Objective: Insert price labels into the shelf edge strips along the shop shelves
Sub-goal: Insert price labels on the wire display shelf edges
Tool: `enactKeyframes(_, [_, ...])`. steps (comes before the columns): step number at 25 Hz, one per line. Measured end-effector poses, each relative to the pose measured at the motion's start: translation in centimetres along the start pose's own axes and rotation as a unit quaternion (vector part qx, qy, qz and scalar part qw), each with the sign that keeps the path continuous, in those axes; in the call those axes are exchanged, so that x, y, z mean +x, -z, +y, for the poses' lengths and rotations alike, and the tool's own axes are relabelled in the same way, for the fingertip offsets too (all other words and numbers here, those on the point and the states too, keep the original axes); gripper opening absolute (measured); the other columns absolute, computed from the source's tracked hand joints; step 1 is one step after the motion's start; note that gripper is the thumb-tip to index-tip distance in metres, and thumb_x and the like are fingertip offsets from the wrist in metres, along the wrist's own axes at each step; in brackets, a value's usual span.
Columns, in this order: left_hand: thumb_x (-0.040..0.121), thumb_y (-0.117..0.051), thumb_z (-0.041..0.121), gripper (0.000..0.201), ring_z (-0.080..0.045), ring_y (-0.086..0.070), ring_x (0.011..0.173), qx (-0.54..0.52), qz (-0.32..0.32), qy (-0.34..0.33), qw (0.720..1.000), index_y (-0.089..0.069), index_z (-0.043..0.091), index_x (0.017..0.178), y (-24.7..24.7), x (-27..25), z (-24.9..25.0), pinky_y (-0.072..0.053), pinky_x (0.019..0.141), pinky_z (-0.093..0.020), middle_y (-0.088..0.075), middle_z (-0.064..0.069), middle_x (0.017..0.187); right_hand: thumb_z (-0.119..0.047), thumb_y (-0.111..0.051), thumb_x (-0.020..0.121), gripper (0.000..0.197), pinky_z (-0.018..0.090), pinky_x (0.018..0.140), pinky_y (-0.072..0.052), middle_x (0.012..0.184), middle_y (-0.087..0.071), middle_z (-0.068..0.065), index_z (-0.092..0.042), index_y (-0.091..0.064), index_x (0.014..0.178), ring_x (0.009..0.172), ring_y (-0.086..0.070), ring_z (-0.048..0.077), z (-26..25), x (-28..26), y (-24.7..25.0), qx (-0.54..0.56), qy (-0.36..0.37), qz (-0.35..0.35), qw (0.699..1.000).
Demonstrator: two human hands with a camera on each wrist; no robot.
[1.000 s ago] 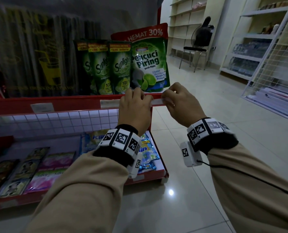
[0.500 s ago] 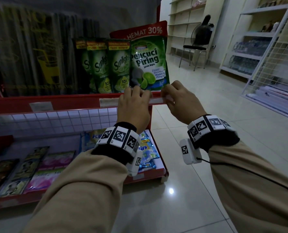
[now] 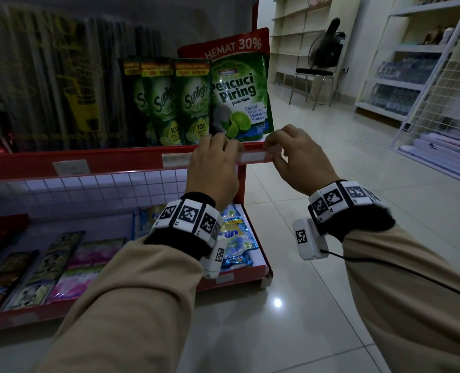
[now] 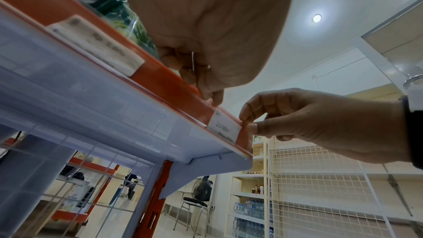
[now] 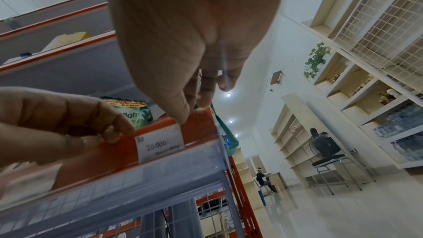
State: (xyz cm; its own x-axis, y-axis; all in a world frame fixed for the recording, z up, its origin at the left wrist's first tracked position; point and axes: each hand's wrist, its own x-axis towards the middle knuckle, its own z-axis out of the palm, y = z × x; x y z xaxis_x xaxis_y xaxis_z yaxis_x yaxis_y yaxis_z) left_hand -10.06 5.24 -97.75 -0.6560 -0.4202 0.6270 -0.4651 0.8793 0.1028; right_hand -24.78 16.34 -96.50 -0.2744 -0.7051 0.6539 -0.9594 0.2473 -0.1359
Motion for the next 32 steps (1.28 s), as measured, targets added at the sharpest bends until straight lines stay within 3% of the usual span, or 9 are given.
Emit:
enactKeyframes(3, [0.08,-0.049,0.004,0.042,-0.027,-0.041,0.108,-0.008,0.019,-0.008,1.0,-0.054,0.016,0.12,0.1,-0.4,-0.2,-0.039,0.084,-0.035,-0.051,-0.007,0.115,-0.013,-0.059,0.087,0.026,0.033,0.077,-0.043,0.113,-0.053,0.009,-0.014,-0.061,0.113,0.104,-0.045,0.025,0.3,-0.4,-0.1,-0.015,-0.002,0.027,1.0])
enactKeyframes(8, [0.086,-0.053,0.018,0.043,-0.025,-0.043,0.117,0.009,0.043,-0.023,0.999,-0.051,0.017,0.129,-0.2,-2.0,-0.3,-0.039,0.094,-0.039,-0.051,-0.002,0.127,-0.014,-0.062,0.083,0.036,0.033,0.079,-0.043,0.108,-0.055,0.008,-0.014,-0.058,0.119,0.102,-0.045,0.026,0.3,-1.7,-1.0,0.009,-0.012,0.053,0.998])
enactKeyframes(11, [0.086,-0.055,0.02,0.049,-0.023,-0.035,0.134,0.0,0.049,-0.023,0.999,-0.047,0.015,0.135,-1.0,-3.2,-0.1,-0.03,0.108,-0.043,-0.042,-0.003,0.143,-0.014,-0.064,0.082,0.037,0.03,0.079,-0.042,0.107,-0.055,0.006,-0.016,-0.056,0.118,0.099,-0.046,0.023,0.3,-3.3,-2.2,0.036,-0.02,0.073,0.996])
enactKeyframes(14, [0.086,-0.054,0.016,0.053,-0.023,-0.021,0.144,0.003,0.034,-0.031,0.999,-0.043,0.014,0.138,-2.9,-5.4,-0.2,-0.017,0.116,-0.044,-0.028,-0.007,0.154,-0.013,-0.064,0.083,0.032,0.028,0.078,-0.042,0.104,-0.055,0.002,-0.019,-0.058,0.113,0.098,-0.048,0.019,0.5,-6.0,-4.4,0.084,-0.039,0.068,0.993])
enactKeyframes(16, [0.087,-0.05,0.016,0.055,-0.022,-0.016,0.145,0.015,-0.016,-0.032,0.999,-0.039,0.016,0.141,-4.9,-7.6,-0.5,-0.014,0.117,-0.045,-0.022,-0.007,0.156,-0.013,-0.065,0.083,0.029,0.027,0.078,-0.043,0.104,-0.054,0.0,-0.02,-0.06,0.112,0.1,-0.048,0.018,0.6,-8.6,-6.5,0.099,-0.055,0.027,0.993])
enactKeyframes(19, [0.085,-0.049,0.014,0.062,-0.023,-0.015,0.144,0.032,-0.141,-0.013,0.989,-0.031,0.019,0.144,-8.5,-11.8,-1.4,-0.011,0.117,-0.048,-0.02,-0.004,0.157,-0.014,-0.065,0.084,0.032,0.033,0.082,-0.046,0.112,-0.055,0.003,-0.018,-0.059,0.116,0.107,-0.049,0.021,0.8,-13.3,-10.2,0.11,-0.09,-0.095,0.985])
enactKeyframes(24, [0.089,-0.046,0.016,0.064,-0.019,-0.016,0.144,0.024,-0.316,-0.003,0.948,-0.021,0.021,0.148,-13.0,-18.8,-2.4,-0.009,0.116,-0.045,-0.018,-0.001,0.157,-0.018,-0.061,0.086,0.056,0.032,0.098,-0.037,0.141,-0.043,0.01,-0.012,-0.043,0.138,0.127,-0.041,0.026,0.0,-20.0,-14.9,0.102,-0.175,-0.265,0.943])
enactKeyframes(27, [0.09,-0.044,0.02,0.064,-0.018,-0.018,0.143,0.011,-0.346,-0.009,0.938,-0.018,0.023,0.149,-14.3,-20.9,-2.5,-0.014,0.114,-0.042,-0.02,-0.001,0.156,-0.017,-0.061,0.087,0.068,0.034,0.109,-0.032,0.154,-0.027,0.012,-0.006,-0.03,0.146,0.14,-0.029,0.025,-1.0,-22.3,-16.5,0.106,-0.19,-0.258,0.941])
enactKeyframes(32, [0.091,-0.042,0.022,0.064,-0.02,-0.015,0.144,0.002,-0.327,-0.002,0.945,-0.016,0.02,0.15,-14.9,-21.6,-2.5,-0.017,0.113,-0.04,-0.017,-0.002,0.157,-0.022,-0.064,0.085,0.071,0.032,0.107,-0.033,0.156,-0.022,0.012,-0.007,-0.03,0.146,0.142,-0.026,0.023,-1.7,-23.5,-17.7,0.113,-0.233,-0.229,0.938])
